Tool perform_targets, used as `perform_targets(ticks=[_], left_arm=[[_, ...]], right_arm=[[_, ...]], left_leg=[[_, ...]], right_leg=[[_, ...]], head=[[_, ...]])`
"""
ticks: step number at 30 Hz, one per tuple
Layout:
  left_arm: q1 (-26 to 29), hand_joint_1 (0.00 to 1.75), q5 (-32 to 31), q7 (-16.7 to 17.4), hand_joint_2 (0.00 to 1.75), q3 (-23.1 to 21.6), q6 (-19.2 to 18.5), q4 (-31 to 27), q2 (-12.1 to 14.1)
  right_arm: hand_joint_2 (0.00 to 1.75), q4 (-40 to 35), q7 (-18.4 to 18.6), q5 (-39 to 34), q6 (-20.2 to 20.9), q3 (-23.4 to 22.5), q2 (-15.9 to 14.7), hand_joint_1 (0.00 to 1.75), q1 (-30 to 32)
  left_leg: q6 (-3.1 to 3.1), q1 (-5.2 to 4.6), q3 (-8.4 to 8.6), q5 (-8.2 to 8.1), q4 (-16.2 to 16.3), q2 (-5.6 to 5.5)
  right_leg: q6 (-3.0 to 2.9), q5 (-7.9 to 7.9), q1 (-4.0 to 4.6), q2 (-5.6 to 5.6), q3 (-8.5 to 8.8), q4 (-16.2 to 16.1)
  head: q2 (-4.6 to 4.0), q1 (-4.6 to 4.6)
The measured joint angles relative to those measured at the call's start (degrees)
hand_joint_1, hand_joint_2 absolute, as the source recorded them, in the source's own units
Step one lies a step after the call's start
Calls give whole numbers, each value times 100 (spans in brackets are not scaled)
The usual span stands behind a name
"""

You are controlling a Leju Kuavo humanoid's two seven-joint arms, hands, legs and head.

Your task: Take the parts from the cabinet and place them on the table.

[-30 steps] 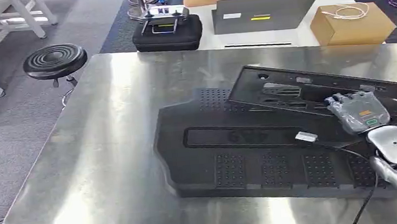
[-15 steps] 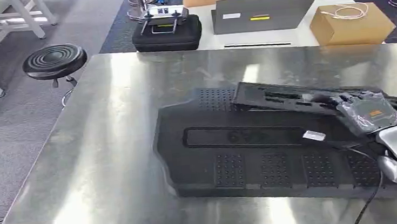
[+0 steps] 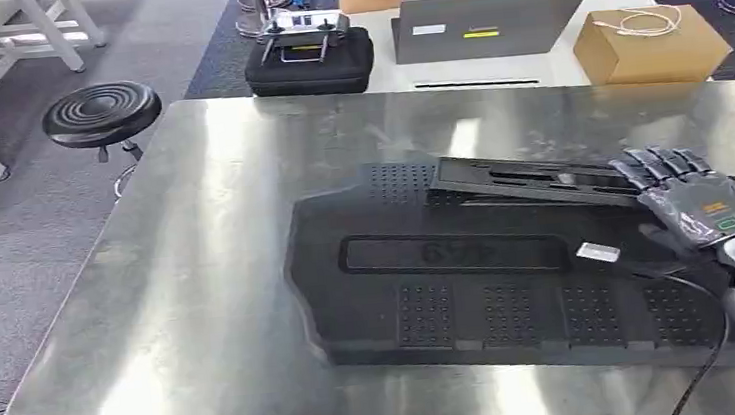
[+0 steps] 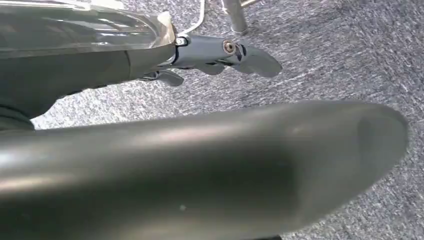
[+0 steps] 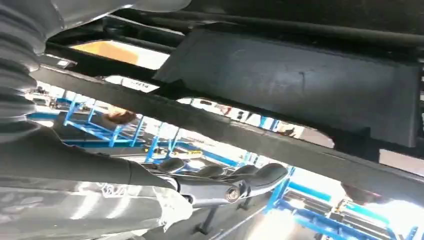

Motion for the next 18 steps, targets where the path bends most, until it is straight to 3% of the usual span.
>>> perform_targets(ticks=[6,10,12,16,18], left_arm=[[9,0,0,-22,0,0,7,0,2],[38,0,0,-61,0,0,39,0,13],[68,0,0,-83,0,4,52,0,20],[114,0,0,-122,0,11,74,0,31],[141,0,0,-149,0,13,81,0,33]], right_arm=[[0,-236,-221,-260,425,101,-260,0,-8],[0,-641,-302,-917,1201,238,-669,0,-43],[0,-954,-267,-1276,1403,260,-952,0,-41],[0,-1732,-162,-2020,1254,76,-1563,0,306],[0,-2219,-216,-2458,971,-233,-1861,0,755]], left_leg=[[0,0,-1,0,0,0],[0,-5,-2,0,1,-1],[1,-6,-1,0,1,-2],[8,-7,-1,-6,2,-11],[15,-7,-4,-10,1,-11]], right_leg=[[0,0,0,-2,1,0],[0,0,-5,-6,0,0],[1,0,-6,-7,0,-1],[2,-2,-6,-17,0,-5],[5,-6,-6,-24,1,-5]], head=[[0,0],[0,2],[0,0],[0,0],[0,2]])
